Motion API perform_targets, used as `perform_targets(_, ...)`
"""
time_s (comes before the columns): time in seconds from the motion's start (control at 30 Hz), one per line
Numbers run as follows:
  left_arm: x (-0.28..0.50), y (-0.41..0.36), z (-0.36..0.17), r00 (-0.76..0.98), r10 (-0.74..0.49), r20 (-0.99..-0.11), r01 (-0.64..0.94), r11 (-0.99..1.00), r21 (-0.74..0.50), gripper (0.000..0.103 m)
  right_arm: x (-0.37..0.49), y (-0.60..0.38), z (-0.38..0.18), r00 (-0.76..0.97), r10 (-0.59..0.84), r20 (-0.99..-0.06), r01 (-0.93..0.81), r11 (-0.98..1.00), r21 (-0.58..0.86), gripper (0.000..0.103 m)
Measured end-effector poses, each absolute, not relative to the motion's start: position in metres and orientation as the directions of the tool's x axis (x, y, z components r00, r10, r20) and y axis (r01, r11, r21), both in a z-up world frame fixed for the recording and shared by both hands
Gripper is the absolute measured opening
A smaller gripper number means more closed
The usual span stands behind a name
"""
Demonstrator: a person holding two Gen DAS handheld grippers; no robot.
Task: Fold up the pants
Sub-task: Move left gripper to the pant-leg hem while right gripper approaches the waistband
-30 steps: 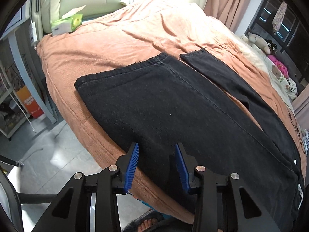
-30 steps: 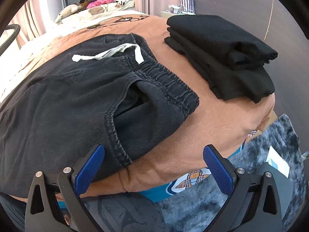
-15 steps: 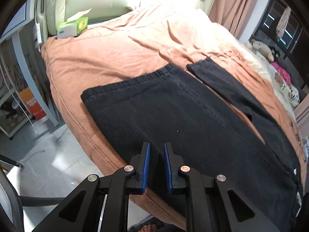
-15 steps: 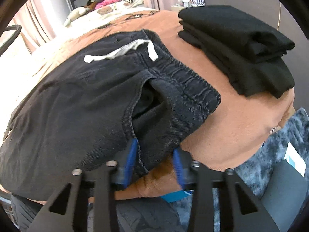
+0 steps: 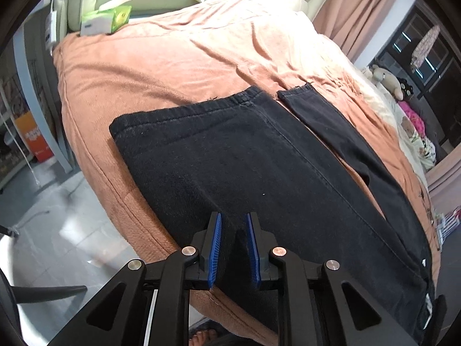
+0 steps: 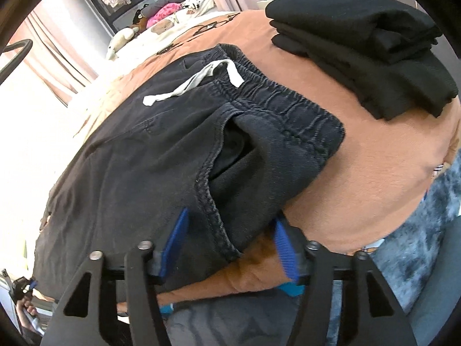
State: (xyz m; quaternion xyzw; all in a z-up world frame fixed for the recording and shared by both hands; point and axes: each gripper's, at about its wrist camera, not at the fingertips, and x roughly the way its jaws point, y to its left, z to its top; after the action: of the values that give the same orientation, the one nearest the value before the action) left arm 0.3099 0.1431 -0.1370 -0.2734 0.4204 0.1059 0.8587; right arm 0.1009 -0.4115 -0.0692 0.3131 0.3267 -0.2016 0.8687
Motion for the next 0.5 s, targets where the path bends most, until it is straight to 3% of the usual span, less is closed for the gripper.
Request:
perform_targets(0.17, 0.303, 0.152, -0.143, 0.624, -0.081, -0.777, -0.413, 0.81, -0.417, 0.021, 0.099, -0.433, -0.082, 0.708, -0.11, -0.698, 0.567, 0.679, 0.467, 0.066)
perform_targets(0.5, 0.303, 0.185, -0.149, 0.682, -0.148, -0.717, -0.425, 0.717, -0.553, 0.023, 0.1, -0.446, -0.087, 0.765, -0.065, -0.641, 0.519, 0.652, 0.553, 0.067)
